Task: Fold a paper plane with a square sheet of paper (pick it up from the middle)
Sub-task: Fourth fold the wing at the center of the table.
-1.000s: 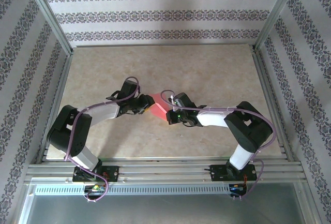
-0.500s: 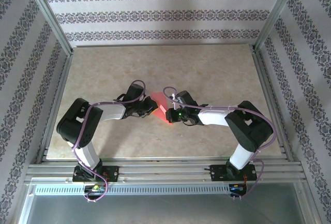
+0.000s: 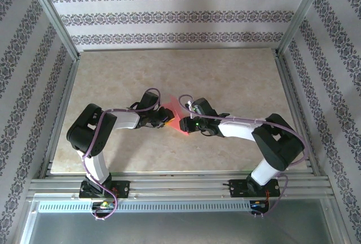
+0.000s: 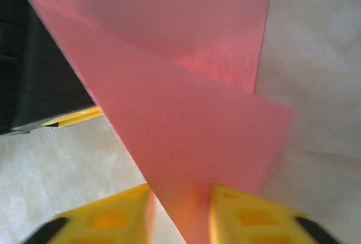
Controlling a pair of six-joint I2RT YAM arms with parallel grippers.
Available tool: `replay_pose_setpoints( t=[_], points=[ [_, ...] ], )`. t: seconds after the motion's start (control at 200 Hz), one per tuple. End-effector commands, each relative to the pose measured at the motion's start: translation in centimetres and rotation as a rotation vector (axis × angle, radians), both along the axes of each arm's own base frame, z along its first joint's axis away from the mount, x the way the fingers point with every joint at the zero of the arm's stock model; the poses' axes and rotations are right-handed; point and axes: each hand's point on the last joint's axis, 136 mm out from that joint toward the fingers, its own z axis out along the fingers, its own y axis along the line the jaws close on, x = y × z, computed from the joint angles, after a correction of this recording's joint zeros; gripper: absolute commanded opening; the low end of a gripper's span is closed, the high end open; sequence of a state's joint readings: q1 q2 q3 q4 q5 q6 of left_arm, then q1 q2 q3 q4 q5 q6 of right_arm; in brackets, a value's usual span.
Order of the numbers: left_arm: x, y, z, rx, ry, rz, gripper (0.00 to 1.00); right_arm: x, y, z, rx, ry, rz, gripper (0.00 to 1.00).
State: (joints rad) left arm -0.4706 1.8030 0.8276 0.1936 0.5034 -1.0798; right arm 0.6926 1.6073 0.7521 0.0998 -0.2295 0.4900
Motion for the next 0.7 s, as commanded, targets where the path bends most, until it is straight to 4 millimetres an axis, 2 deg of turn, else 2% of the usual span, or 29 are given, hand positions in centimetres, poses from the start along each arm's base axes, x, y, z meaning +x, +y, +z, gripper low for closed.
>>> replay_pose_setpoints(
  t=[0.0, 0.07, 0.215, 0.49, 0.695],
  points=[
    [-0.7, 0.3, -0.8, 0.05, 0.059, 0.008, 0.29, 0.1, -0.5, 2.0, -0.094, -0.144, -0.001, 0.41],
    [-0.8, 0.4, -0.7, 0.068, 0.068, 0.011, 0.29, 0.0, -0.8, 2.4, -0.151, -0.206, -0.02, 0.48],
    [-0.8, 0.5, -0.5, 0.073, 0.067, 0.013, 0.3, -0.4, -1.2, 2.1, -0.281, -0.276, -0.046, 0.5],
    [-0.8, 0.3, -0.6, 0.067, 0.07, 0.004, 0.3, -0.3, 0.6, 0.0, -0.421, -0.287, -0.001, 0.46],
    [-0.9, 0.2, -0.7, 0.062, 0.075, 0.002, 0.3, 0.4, 0.1, -0.9, -0.474, -0.274, -0.045, 0.38]
  ],
)
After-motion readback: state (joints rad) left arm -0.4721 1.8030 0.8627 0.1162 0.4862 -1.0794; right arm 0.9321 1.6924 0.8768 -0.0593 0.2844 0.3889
